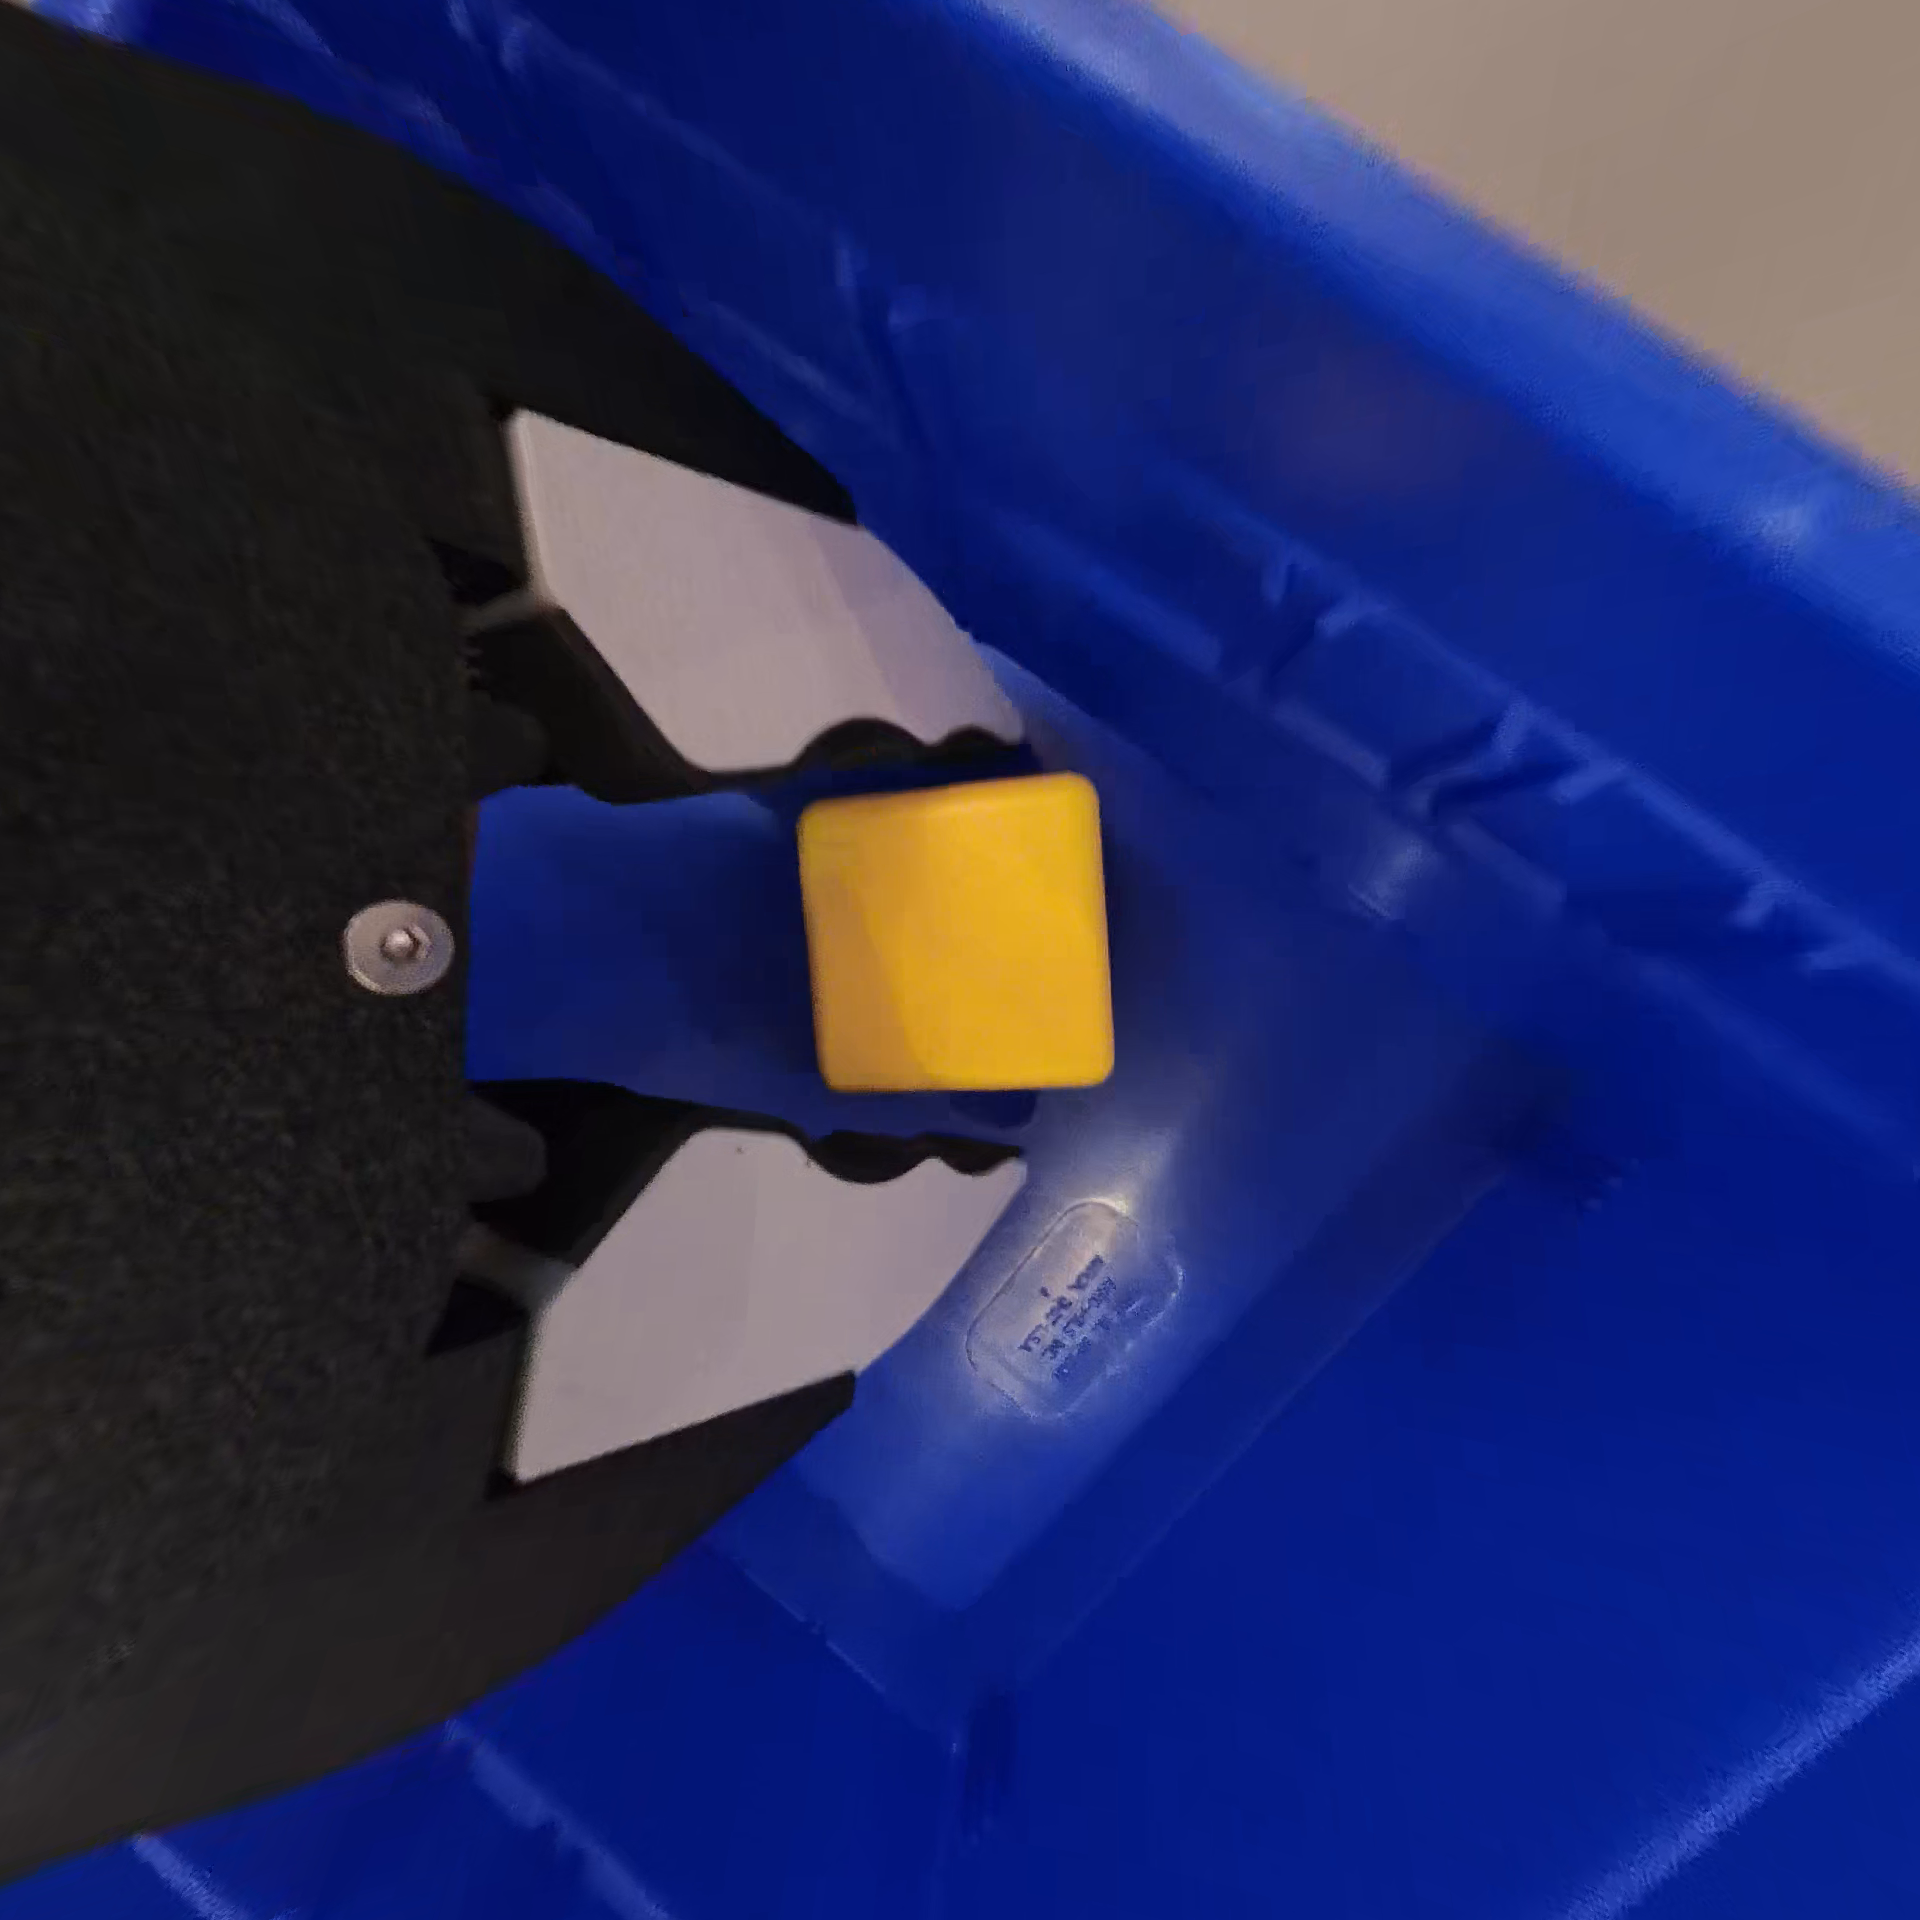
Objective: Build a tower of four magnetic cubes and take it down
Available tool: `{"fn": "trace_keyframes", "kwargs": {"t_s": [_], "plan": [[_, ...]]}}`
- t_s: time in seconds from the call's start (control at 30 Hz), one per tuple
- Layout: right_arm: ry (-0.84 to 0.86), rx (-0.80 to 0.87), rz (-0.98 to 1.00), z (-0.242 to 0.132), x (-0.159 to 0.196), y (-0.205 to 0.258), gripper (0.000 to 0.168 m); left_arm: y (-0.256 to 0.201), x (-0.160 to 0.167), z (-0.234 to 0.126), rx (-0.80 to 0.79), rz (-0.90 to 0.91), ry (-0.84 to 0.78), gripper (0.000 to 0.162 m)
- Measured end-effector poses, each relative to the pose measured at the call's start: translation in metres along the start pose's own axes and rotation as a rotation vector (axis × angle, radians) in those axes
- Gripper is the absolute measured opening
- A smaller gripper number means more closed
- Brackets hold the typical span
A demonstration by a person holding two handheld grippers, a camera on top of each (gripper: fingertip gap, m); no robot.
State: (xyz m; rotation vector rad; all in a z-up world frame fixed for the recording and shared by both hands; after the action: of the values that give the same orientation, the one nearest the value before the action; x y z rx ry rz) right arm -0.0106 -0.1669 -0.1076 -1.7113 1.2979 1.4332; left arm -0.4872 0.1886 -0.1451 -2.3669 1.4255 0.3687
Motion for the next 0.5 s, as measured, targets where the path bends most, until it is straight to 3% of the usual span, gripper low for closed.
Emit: {"fn": "trace_keyframes", "kwargs": {"t_s": [0.03,0.23,0.37,0.5], "plan": [[0.001,0.0,0.003,0.0,0.0,0.0,0.04,-0.002,0.001,0.002,0.004,0.022,-0.001,0.055],[-0.006,-0.003,0.011,-0.001,0.0,-0.001,0.04,-0.025,-0.011,-0.018,0.047,0.228,-0.062,0.054],[-0.007,-0.002,0.009,-0.002,0.0,-0.001,0.04,-0.073,-0.026,-0.071,0.237,0.545,-0.19,0.054],[-0.003,0.003,-0.004,-0.002,0.0,0.0,0.04,-0.136,-0.004,-0.134,0.507,0.947,-0.214,0.054]]}}
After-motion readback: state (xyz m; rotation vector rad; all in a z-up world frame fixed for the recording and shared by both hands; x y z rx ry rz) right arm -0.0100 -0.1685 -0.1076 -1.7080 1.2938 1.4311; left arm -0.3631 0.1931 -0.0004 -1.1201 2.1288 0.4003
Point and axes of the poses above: each gripper's, where its closed fingertips meet, z out along the fingers, x out of its underside, y = z × x across the jaws, the point moved 4 cm from there along -z, back along the fingers, and after that the axes turned 5 degrees about x, right-handed, at the moved point
